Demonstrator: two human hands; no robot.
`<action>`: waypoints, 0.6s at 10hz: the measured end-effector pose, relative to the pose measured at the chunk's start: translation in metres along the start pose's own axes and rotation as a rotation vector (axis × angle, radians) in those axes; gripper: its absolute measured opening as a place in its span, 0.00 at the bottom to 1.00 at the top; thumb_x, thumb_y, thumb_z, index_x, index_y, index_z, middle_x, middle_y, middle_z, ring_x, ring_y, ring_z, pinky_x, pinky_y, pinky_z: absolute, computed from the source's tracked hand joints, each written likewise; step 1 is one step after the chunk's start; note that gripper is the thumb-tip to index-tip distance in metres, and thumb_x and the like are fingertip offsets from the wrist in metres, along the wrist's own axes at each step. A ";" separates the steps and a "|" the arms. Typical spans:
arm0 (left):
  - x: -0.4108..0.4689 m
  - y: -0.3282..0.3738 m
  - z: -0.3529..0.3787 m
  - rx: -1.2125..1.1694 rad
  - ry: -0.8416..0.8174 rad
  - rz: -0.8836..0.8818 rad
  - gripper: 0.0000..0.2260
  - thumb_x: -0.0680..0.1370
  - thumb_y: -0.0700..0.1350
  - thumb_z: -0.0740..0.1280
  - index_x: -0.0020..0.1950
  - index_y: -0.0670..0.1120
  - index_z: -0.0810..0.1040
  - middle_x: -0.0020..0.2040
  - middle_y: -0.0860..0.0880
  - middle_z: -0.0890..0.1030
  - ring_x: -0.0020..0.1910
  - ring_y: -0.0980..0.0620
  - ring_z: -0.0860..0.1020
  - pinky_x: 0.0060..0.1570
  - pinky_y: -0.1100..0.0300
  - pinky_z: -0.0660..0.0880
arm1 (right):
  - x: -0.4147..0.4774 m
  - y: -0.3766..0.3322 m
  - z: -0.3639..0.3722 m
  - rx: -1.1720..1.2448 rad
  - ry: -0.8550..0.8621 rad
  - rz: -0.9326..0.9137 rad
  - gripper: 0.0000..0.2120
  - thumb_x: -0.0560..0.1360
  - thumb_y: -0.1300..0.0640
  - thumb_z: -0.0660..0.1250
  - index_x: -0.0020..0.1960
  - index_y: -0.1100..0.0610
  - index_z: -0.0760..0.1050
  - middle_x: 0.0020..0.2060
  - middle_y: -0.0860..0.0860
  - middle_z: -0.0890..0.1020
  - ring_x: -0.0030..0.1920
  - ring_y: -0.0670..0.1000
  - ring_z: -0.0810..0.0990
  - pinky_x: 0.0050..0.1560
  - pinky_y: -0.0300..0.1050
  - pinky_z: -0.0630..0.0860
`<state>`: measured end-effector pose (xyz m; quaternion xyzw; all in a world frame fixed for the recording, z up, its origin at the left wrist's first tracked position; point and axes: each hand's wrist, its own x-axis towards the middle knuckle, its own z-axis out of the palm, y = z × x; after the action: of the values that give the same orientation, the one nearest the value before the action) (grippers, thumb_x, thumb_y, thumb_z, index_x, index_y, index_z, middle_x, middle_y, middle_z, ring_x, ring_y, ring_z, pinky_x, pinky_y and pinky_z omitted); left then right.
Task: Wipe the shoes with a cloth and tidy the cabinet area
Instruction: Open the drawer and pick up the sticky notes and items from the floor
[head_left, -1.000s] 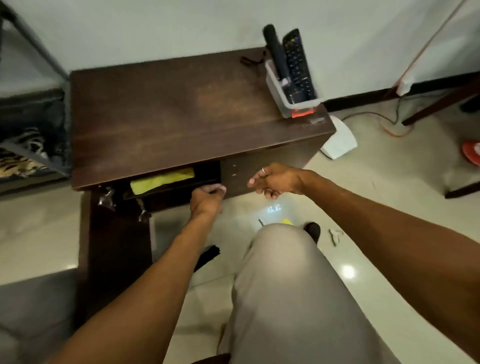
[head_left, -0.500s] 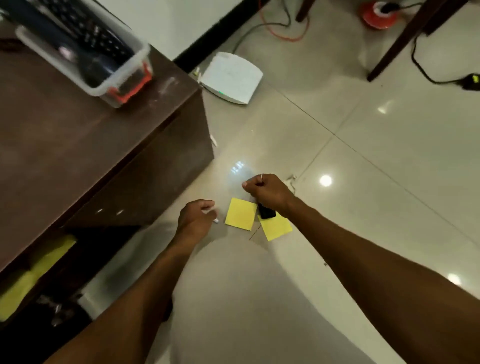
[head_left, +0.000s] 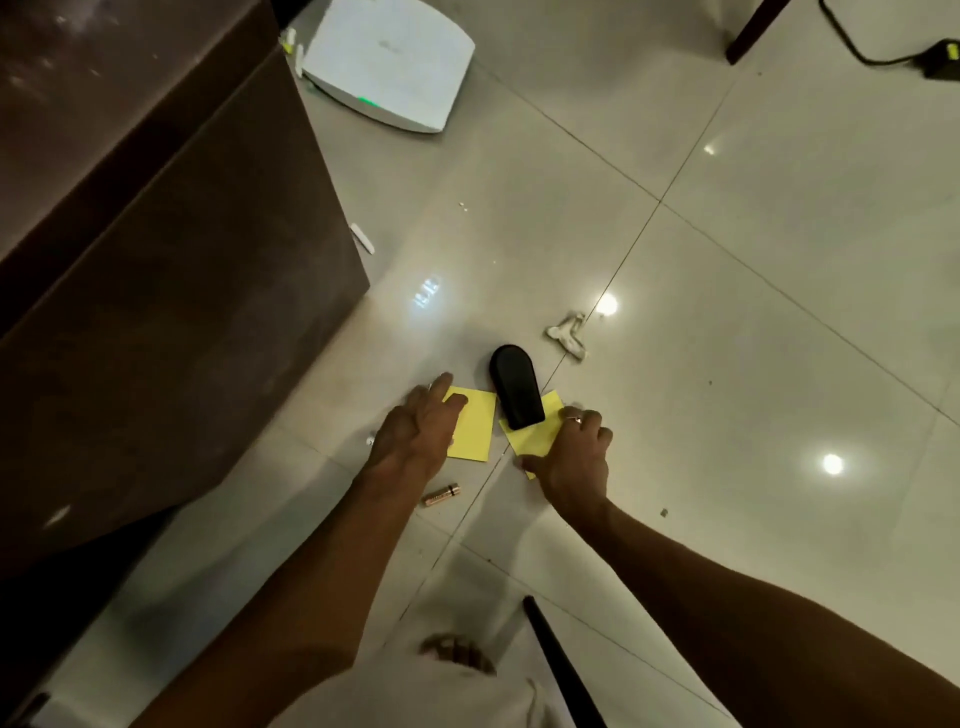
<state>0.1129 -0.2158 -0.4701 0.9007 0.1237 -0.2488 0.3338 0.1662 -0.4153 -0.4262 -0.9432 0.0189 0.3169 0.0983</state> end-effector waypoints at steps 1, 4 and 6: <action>-0.008 0.012 -0.007 0.286 -0.060 -0.025 0.23 0.81 0.38 0.64 0.77 0.46 0.65 0.79 0.44 0.58 0.71 0.43 0.62 0.60 0.62 0.68 | 0.003 -0.003 0.009 -0.014 0.033 0.014 0.48 0.66 0.48 0.83 0.76 0.61 0.62 0.67 0.57 0.67 0.67 0.61 0.66 0.58 0.58 0.77; -0.026 0.016 -0.020 0.473 0.115 -0.166 0.14 0.79 0.46 0.70 0.65 0.49 0.75 0.60 0.46 0.74 0.61 0.45 0.71 0.54 0.51 0.72 | 0.000 -0.006 0.014 0.020 0.001 0.016 0.46 0.69 0.53 0.81 0.78 0.57 0.57 0.65 0.57 0.69 0.65 0.62 0.69 0.59 0.64 0.75; -0.047 0.022 -0.036 0.085 0.068 -0.237 0.13 0.83 0.49 0.65 0.64 0.46 0.79 0.61 0.44 0.78 0.59 0.43 0.77 0.52 0.53 0.74 | 0.003 -0.009 0.002 0.046 -0.069 0.041 0.50 0.67 0.52 0.83 0.78 0.57 0.55 0.67 0.58 0.71 0.67 0.64 0.71 0.61 0.64 0.74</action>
<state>0.0946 -0.2107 -0.4099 0.9011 0.2297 -0.2609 0.2591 0.1681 -0.4061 -0.4279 -0.9286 0.0422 0.3506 0.1140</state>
